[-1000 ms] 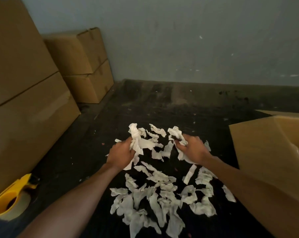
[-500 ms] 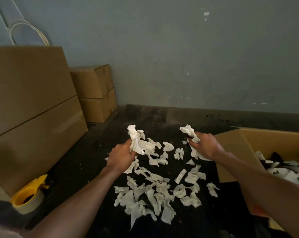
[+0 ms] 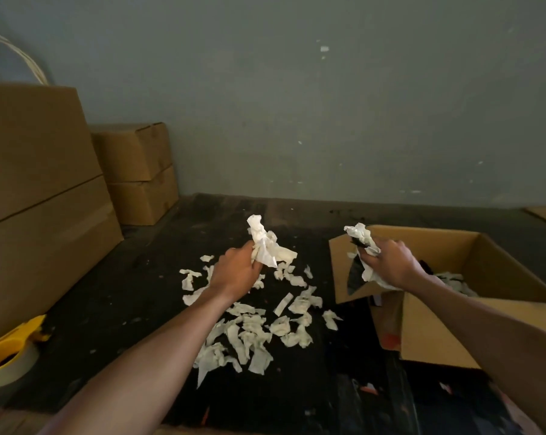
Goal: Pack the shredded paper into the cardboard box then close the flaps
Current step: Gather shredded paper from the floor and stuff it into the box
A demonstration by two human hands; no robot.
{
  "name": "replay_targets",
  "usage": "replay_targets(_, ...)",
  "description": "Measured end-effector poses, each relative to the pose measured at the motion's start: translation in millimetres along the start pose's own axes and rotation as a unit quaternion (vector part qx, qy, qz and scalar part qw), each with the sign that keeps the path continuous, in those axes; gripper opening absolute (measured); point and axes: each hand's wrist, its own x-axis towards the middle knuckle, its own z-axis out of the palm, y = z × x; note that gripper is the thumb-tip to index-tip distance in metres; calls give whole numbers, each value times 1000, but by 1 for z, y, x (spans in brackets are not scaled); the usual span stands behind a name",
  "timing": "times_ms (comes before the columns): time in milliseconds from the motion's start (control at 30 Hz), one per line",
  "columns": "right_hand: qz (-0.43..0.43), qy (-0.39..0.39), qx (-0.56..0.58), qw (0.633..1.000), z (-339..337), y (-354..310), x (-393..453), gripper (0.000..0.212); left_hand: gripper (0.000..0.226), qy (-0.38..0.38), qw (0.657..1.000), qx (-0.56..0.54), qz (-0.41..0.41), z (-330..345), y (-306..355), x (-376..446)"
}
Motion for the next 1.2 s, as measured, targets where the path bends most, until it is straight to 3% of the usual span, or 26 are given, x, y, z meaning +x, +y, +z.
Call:
replay_targets(367, 46, 59, 9, 997, -65, 124, 1, 16, 32, -24, 996, -41, 70, 82, 124, 63)
replay_targets(533, 53, 61, 30, 996, -88, 203, 39, 17, 32, -16, 996, -54, 75, 139, 191, 106)
replay_targets(767, 51, 13, 97, 994, -89, 294, 92, 15, 34, -66, 993, -78, 52, 231, 285, 149)
replay_targets(967, 99, -149, 134, 975, -50, 344, 131, 31, 40, -227, 968, -91, -63, 299, 305, 157)
replay_targets(1100, 85, -219, 89, 968, -40, 353, 143, 81, 80, -363, 925, -51, -100, 310, 305, 164)
replay_targets(1200, 77, -232, 83, 966, -38, 362, 158, 81, 91, -432, 892, -29, -128, 317, 298, 169)
